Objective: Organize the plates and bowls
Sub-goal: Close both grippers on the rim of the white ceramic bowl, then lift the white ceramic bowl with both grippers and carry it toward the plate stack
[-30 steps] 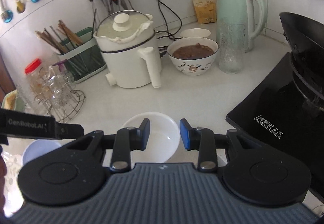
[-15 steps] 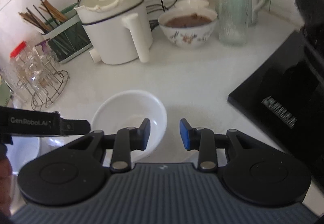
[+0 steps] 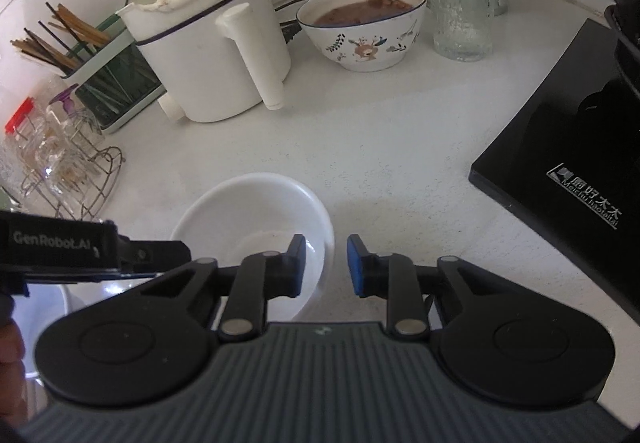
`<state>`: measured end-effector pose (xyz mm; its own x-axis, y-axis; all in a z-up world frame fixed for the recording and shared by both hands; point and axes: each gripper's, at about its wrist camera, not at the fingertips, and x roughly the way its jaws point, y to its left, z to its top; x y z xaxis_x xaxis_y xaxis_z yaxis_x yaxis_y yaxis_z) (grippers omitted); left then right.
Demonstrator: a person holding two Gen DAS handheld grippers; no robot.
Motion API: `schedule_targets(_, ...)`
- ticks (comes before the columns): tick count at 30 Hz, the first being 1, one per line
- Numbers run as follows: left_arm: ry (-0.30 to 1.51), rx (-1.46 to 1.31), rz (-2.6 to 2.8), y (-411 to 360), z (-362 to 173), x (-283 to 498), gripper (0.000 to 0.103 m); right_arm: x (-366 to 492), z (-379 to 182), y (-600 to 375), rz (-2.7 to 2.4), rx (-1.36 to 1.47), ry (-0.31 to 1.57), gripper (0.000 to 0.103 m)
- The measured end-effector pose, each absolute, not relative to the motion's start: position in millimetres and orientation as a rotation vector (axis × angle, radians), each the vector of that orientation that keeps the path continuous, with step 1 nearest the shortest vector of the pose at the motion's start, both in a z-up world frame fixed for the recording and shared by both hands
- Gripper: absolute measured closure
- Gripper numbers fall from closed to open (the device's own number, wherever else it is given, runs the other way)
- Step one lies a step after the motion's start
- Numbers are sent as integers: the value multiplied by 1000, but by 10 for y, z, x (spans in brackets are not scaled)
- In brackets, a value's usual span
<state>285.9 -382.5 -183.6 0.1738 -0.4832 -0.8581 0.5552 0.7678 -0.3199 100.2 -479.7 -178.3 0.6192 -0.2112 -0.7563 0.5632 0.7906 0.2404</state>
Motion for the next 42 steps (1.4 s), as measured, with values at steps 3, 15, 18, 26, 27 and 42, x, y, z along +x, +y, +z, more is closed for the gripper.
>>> schedule_targets(3,1193,72,-736,-3873,-1870,2875,78,999,-1790,-4832,-451,517,775,86)
schedule_targets(15,1161,47,-714,-3812,-1782,2855,97,1005,-1766,-4883,-448,565,774,95)
schedule_targets(18,1161,44,-718,-3764,-1705,2850,97,997,-1703,-4861,-444,565,765,95)
schedule_targets(26,1101,61,-733,-3627,-1392,2758,97,976,-1415,-4755,-420,556,719,95)
schedule_targets(27,1101,53,-732,-3594,-1355,2754,97,974,-1377,-4737,-417,553,713,95)
schedule_targets(42,1057,-54,-700,-2963,-910,2695,96,984,-936,-4369,-328,528,652,95)
